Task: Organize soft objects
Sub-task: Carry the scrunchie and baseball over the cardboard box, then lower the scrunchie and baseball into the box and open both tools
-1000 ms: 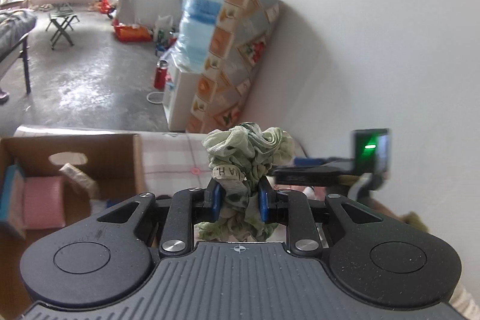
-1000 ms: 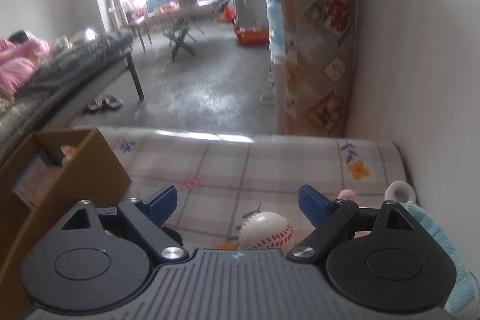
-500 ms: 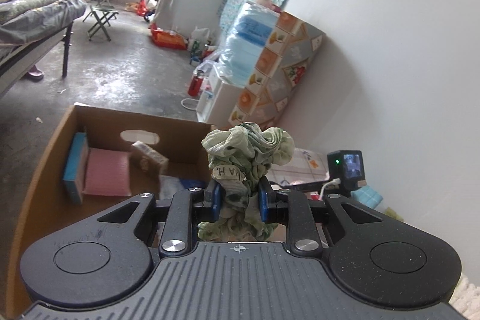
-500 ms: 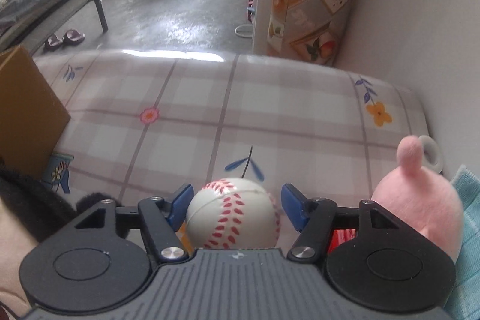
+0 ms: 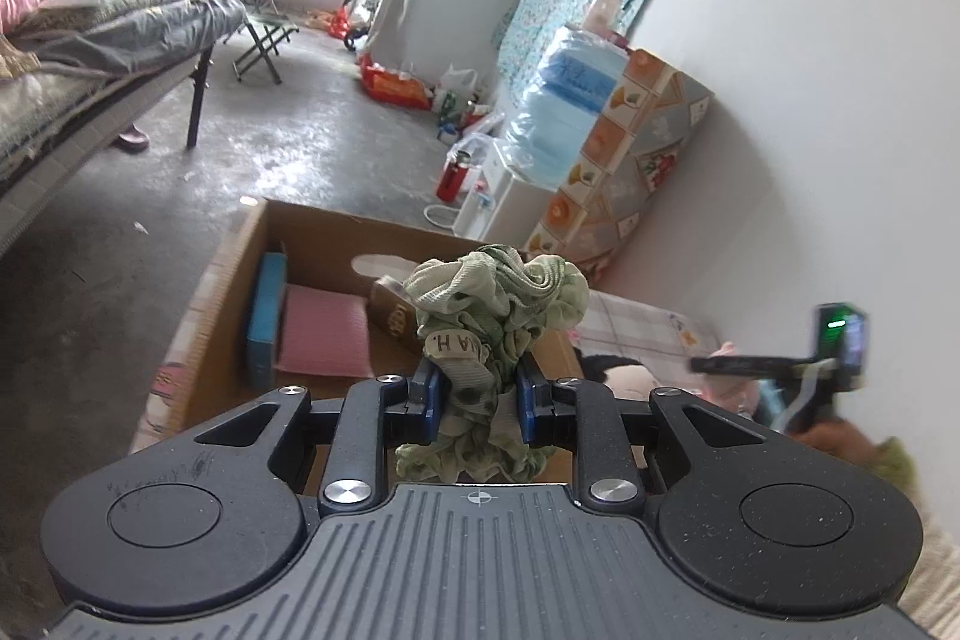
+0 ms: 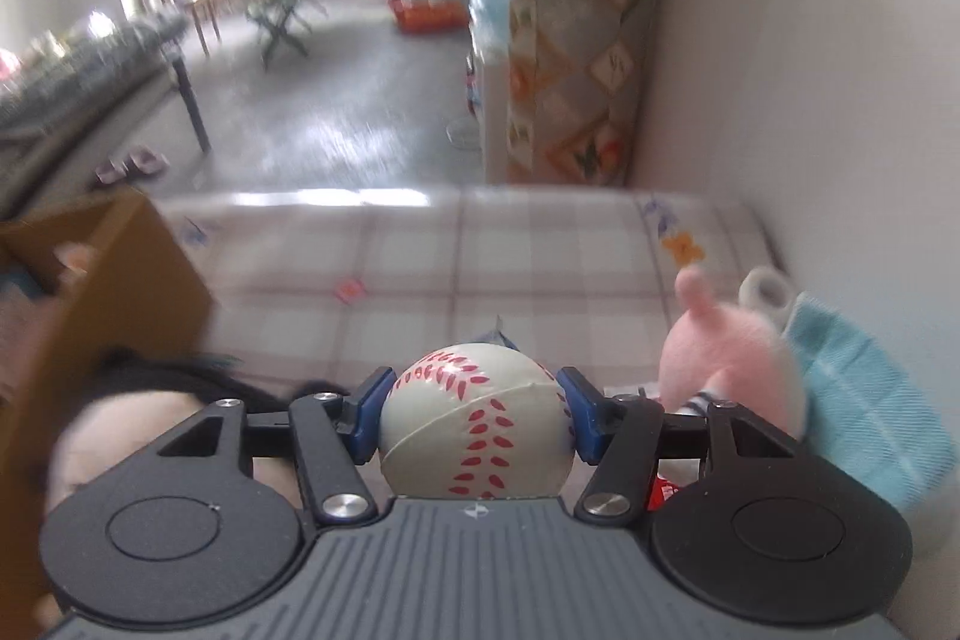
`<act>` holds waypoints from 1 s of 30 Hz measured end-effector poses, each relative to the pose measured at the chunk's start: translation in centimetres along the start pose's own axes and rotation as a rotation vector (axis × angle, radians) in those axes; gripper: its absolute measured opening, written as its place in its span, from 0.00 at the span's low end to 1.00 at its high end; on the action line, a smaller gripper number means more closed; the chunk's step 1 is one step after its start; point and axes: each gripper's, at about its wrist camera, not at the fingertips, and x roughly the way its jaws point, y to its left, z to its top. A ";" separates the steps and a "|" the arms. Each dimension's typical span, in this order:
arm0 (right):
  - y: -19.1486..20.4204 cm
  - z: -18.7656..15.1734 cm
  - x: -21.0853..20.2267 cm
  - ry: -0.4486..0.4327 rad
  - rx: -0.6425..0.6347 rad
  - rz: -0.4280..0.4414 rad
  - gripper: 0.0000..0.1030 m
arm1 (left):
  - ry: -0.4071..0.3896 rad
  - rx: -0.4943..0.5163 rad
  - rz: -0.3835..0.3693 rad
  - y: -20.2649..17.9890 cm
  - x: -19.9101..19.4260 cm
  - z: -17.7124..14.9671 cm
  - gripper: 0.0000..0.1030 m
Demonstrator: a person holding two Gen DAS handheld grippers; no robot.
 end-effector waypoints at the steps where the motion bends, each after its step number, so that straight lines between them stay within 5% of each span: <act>1: 0.5 0.1 -2.2 -0.032 0.005 0.030 0.59 | -0.005 0.011 0.009 0.2 -0.5 -0.1 0.22; 7: 6.4 0.7 -12.8 -0.174 -0.063 0.259 0.60 | 0.008 0.055 0.030 1.2 -1.2 -0.4 0.22; 14: 17.9 1.4 -11.9 -0.040 -0.167 0.547 0.60 | 0.090 0.059 0.065 2.9 1.5 -1.0 0.22; 21: 26.8 0.6 -1.9 0.218 -0.158 0.529 0.60 | 0.209 0.096 0.172 5.0 7.1 -2.2 0.22; 30: 29.4 -0.8 6.9 0.391 -0.122 0.417 0.60 | 0.363 0.168 0.307 6.9 13.9 -3.0 0.26</act>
